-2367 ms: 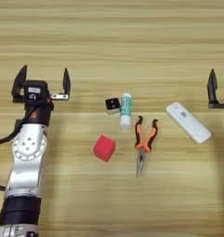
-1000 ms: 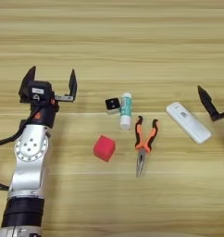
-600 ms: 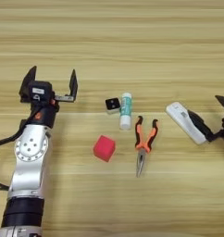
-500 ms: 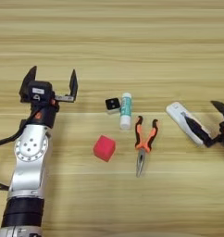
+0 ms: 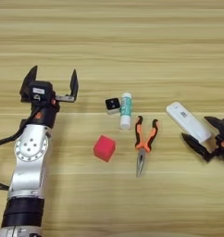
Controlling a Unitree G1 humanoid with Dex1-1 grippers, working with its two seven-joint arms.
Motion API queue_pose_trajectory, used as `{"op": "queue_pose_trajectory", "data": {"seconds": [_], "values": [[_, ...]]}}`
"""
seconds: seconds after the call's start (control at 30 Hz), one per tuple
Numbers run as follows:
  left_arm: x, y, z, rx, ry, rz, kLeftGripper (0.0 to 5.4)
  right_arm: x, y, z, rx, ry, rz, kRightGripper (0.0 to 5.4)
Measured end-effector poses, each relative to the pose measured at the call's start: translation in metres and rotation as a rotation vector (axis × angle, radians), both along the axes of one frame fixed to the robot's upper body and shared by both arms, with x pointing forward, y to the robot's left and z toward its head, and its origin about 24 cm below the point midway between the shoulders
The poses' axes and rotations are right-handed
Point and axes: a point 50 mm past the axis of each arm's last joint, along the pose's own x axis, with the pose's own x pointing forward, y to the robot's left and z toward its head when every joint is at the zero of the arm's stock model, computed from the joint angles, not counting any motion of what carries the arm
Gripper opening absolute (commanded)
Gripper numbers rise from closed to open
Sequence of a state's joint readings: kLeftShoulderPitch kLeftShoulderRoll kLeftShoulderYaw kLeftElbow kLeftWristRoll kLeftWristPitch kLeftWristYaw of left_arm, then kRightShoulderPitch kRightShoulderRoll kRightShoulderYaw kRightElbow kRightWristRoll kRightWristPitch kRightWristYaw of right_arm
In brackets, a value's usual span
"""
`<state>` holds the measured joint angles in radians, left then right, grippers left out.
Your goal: Move the objects on the table
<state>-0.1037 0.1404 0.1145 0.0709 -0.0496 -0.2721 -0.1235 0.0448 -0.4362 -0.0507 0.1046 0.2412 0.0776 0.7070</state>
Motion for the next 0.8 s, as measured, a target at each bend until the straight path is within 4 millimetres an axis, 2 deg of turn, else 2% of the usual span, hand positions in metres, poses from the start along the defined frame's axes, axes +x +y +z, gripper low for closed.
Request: {"op": "queue_pose_trajectory", "data": {"seconds": [0.17, 0.5, 0.8], "values": [[0.0000, -0.0005, 0.0000, 0.002, 0.001, -0.010, 5.38, -0.0006, -0.0021, -0.0077, -0.007, 0.035, 0.001, 5.40], [-0.0001, -0.0004, 0.0002, 0.003, 0.000, -0.016, 5.38, 0.0059, -0.0035, -0.0087, 0.009, 0.034, -0.001, 5.40], [-0.0001, -0.0005, 0.0002, 0.000, 0.000, -0.016, 5.40, 0.0089, -0.0044, -0.0091, 0.021, 0.049, -0.006, 4.42]]}}
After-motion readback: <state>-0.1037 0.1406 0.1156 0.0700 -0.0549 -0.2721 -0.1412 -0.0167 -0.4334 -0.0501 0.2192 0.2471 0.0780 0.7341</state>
